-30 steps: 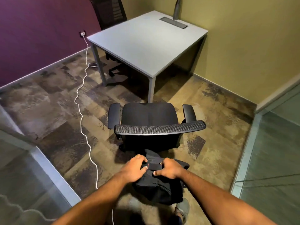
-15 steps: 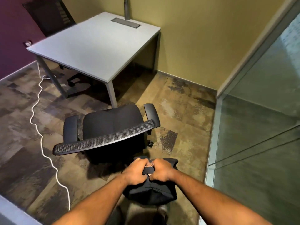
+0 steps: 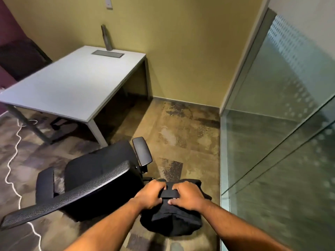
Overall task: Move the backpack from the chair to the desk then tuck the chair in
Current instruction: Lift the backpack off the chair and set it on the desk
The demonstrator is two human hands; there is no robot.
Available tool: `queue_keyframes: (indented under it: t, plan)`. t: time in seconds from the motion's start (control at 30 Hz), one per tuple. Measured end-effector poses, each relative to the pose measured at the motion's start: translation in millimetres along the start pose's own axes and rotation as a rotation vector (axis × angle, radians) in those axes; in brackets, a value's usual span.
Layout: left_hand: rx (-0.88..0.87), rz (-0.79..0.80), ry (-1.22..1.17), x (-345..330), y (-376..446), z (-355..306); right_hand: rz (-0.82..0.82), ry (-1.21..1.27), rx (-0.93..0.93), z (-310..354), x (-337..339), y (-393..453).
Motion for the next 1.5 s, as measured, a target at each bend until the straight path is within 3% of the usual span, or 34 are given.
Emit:
queue_keyframes:
  t: [0.3,0.57,0.7,0.87,1.03,1.5]
  plan:
    - [-0.019,-0.065,0.18,45.0,89.4,-15.8,-0.353,-0.013,-0.067,-54.7,62.6,29.6]
    - [-0.162,-0.182,0.343,89.5,183.4,7.0,-0.613,-0.069,-0.062,-85.1,140.0,96.8]
    - [-0.208,-0.159,0.367,124.2,236.3,35.5,-0.554,-0.087,-0.126,-98.8,180.9,155.2]
    - [-0.123,-0.3,0.242,184.0,298.6,62.4,-0.459,-0.211,-0.181,-105.6,224.3,230.5]
    - [-0.162,-0.205,0.449,233.7,355.0,83.2,-0.464,-0.234,-0.179,-112.2,280.9,294.9]
    - [0.126,-0.277,0.475,388.9,499.9,173.2,-0.445,-0.221,0.069,-106.7,436.9,521.8]
Point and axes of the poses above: each hand's wrist, its own y-axis towards the middle knuckle, its own x-axis out of the back of the hand, z = x × y, the point moved 4 cm from there along y, towards the middle knuckle, and after that the axes turned 13 degrees about -x, right-handed, at the moved point
